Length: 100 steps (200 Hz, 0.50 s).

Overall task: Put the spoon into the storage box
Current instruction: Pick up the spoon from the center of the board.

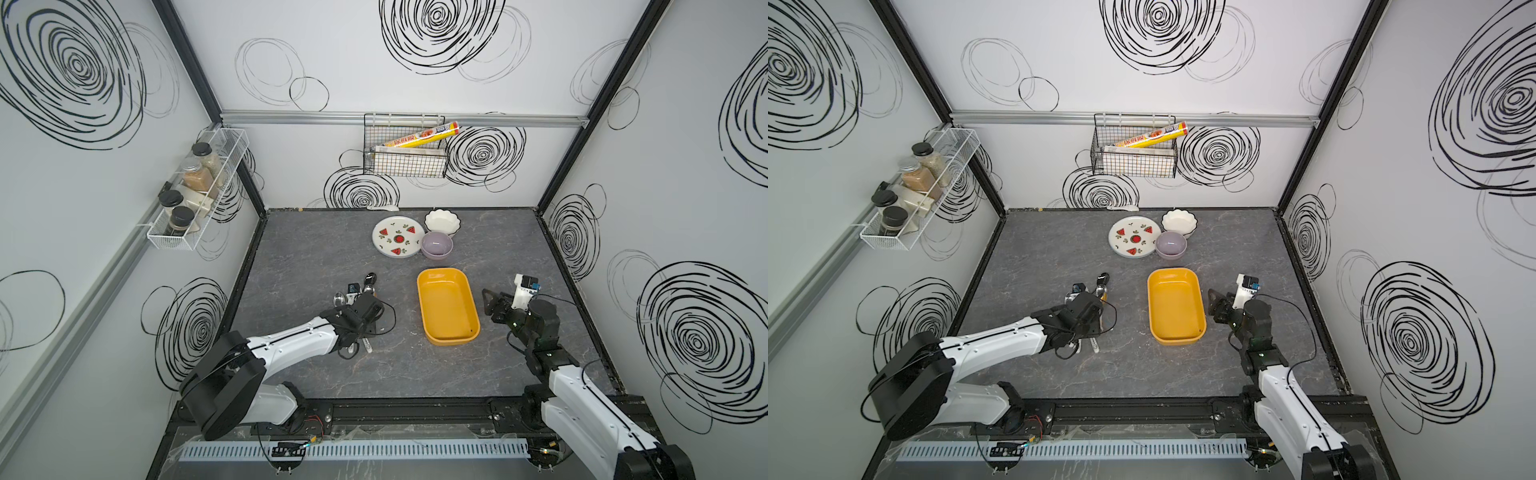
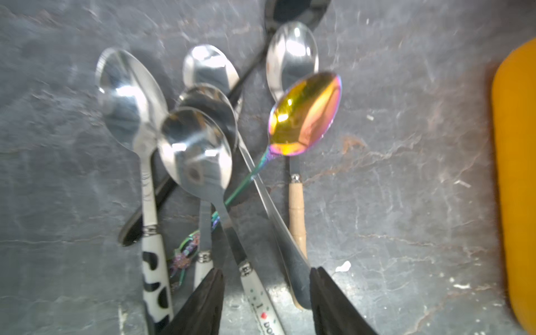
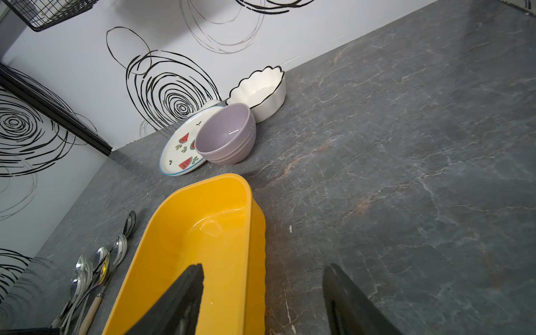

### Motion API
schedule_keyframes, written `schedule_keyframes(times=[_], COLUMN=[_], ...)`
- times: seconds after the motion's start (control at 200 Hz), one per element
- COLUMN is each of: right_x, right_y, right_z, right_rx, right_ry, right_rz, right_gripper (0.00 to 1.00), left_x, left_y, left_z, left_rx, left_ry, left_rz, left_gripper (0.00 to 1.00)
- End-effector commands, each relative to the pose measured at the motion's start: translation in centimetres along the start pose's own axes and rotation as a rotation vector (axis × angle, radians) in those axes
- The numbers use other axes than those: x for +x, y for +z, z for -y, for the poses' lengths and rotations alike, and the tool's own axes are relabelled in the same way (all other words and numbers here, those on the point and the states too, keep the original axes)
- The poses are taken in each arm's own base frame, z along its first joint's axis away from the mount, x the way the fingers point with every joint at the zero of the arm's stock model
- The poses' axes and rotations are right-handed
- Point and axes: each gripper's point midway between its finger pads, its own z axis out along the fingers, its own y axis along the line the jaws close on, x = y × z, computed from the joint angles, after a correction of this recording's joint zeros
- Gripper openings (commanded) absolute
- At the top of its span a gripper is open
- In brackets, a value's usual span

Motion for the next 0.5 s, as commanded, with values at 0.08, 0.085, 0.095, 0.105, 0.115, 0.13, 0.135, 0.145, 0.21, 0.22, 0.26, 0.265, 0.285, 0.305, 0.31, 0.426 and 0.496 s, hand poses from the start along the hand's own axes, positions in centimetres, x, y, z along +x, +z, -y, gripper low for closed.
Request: schedule_keyframes(times=[0.08, 0.085, 0.095, 0.105, 0.115, 0.13, 0.135, 0.145, 0.21, 0.22, 0.26, 0.265, 0.285, 0.305, 0.31, 0.426, 0.496], right_x=[-0.5, -0.5, -0.5, -0.5, -0.5, -0.5, -0.5, -0.5, -0.4, -0.4, -0.3, -0.3, -0.4, -0.4, -0.4, -0.3, -0.2], right_y=[0.1, 0.1, 0.1, 0.1, 0.1, 0.1, 0.1, 0.2, 0.2, 0.2, 0.3, 0.3, 0.3, 0.3, 0.3, 0.3, 0.3], right_z=[-0.5, -0.5, -0.5, -0.5, -0.5, -0.5, -0.5, -0.5, -0.5, -0.5, -0.5, -0.5, -0.5, -0.5, -0.5, -0.5, -0.4], right_rx=[-0.025, -0.025, -0.025, -0.025, -0.025, -0.024, -0.025, -0.025, -0.025, -0.025, -0.026, -0.026, -0.026, -0.026, -0.025, -0.026, -0.026], right_ry=[-0.001, -0.001, -0.001, -0.001, -0.001, -0.001, -0.001, 0.000, 0.003, 0.004, 0.004, 0.004, 0.004, 0.004, 0.004, 0.006, 0.007], right_rz=[0.027, 0.028, 0.028, 0.028, 0.028, 0.028, 0.028, 0.028, 0.024, 0.024, 0.024, 0.024, 0.023, 0.023, 0.023, 0.024, 0.023], right_gripper=[0.69, 0.69, 0.68, 0.68, 0.69, 0.68, 0.68, 0.68, 0.67, 0.67, 0.67, 0.67, 0.67, 0.67, 0.67, 0.67, 0.67], left_x=[0.9, 0.9, 0.9, 1.0, 1.0, 1.1, 1.1, 1.1, 1.4, 1.4, 1.6, 1.7, 1.7, 1.8, 1.9, 2.2, 2.2], left_y=[0.7, 0.7, 0.7, 0.8, 0.7, 0.8, 0.8, 0.8, 0.9, 0.9, 1.0, 1.0, 1.0, 1.1, 1.1, 0.9, 0.6], left_z=[0.0, 0.0, -0.1, -0.1, -0.1, -0.2, -0.2, -0.3, -0.4, -0.4, -0.6, -0.6, -0.7, -0.9, -0.9, -1.8, -1.9], left_rx=[-0.036, -0.035, -0.037, -0.038, -0.036, -0.038, -0.038, -0.038, -0.035, -0.036, -0.040, -0.041, -0.045, -0.049, -0.051, -0.072, -0.066], left_ry=[0.001, 0.001, 0.000, 0.000, 0.000, -0.001, -0.002, -0.001, -0.003, -0.004, -0.002, -0.001, -0.001, -0.002, -0.002, -0.005, -0.012], left_rz=[-0.031, -0.030, -0.029, -0.031, -0.030, -0.031, -0.031, -0.031, -0.034, -0.035, -0.040, -0.041, -0.042, -0.043, -0.044, -0.041, -0.032], left_gripper=[0.54, 0.54, 0.54, 0.54, 0.54, 0.53, 0.53, 0.53, 0.53, 0.52, 0.52, 0.52, 0.52, 0.52, 0.52, 0.51, 0.51])
